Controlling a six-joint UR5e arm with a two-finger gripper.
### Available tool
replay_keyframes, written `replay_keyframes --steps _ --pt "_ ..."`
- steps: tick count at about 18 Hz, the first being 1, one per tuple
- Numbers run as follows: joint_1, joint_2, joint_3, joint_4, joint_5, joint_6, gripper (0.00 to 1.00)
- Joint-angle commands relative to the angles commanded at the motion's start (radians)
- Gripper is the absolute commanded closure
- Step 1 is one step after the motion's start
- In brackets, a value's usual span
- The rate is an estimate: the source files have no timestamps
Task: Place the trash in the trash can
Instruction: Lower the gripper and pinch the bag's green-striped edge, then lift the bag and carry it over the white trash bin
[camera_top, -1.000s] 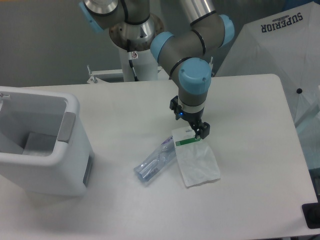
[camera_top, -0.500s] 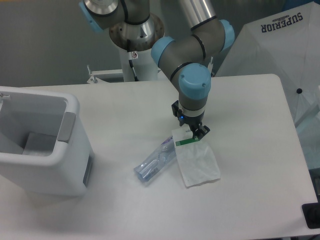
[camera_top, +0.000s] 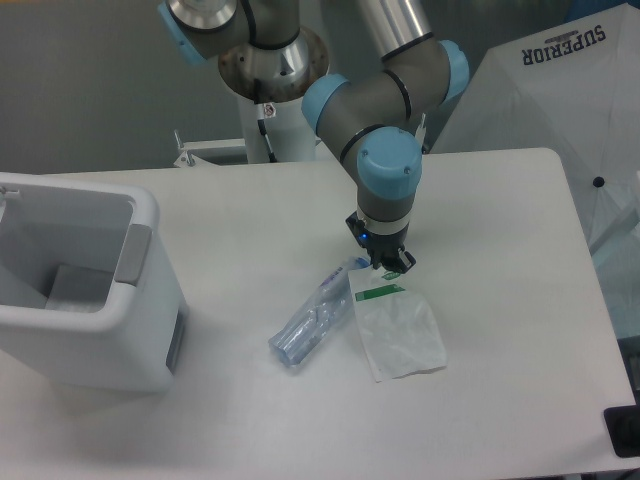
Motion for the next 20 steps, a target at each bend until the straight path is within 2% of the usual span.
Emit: replay_keyframes --steps 4,8,11,20 --pt "0.008 0.002 0.015 -0.002 -0.021 0.002 1.0" --pt "0.04 0.026 0.058 -0.014 -0.1 -0.002 1.0" --pt "0.087 0.049 0.087 -0.017 -0.219 -0.02 1.0" --pt "0.092 0.051 0.244 -0.017 -0.468 -0.305 1.0"
